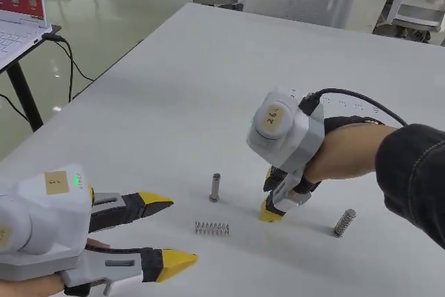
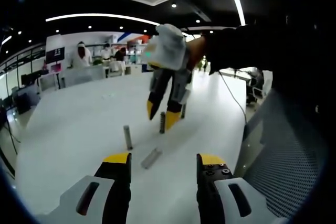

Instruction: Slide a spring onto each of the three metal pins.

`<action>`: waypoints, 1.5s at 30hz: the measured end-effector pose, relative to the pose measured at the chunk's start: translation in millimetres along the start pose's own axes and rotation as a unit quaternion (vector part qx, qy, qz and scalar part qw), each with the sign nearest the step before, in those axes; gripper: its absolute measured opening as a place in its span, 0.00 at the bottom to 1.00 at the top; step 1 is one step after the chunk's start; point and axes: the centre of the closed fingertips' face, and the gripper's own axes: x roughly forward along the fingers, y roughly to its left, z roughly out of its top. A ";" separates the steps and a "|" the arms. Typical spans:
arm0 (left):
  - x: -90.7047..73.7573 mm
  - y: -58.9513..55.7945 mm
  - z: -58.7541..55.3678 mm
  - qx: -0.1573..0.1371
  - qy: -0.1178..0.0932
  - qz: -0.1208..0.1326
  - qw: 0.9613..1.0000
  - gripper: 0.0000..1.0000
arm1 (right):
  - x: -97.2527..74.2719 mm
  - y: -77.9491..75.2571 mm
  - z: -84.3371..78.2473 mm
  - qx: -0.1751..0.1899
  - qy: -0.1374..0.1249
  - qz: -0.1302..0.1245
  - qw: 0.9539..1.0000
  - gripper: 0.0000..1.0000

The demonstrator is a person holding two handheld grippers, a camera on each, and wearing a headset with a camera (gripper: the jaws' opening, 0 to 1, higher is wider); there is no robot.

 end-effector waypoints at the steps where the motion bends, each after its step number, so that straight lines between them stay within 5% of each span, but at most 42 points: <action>1: -0.1 0.1 0.3 0.000 0.000 0.000 1.000 0.44 | -0.6 1.7 3.0 -0.003 -0.002 0.001 1.000 0.28; 20: -3.0 0.1 -1.6 -0.001 0.001 0.004 1.000 0.44 | 15.7 32.7 32.6 -0.037 -0.021 0.033 0.999 0.21; 45: -4.4 4.1 -7.7 -0.007 0.006 0.007 1.000 0.42 | 47.5 42.4 33.4 -0.069 0.011 0.048 0.996 0.10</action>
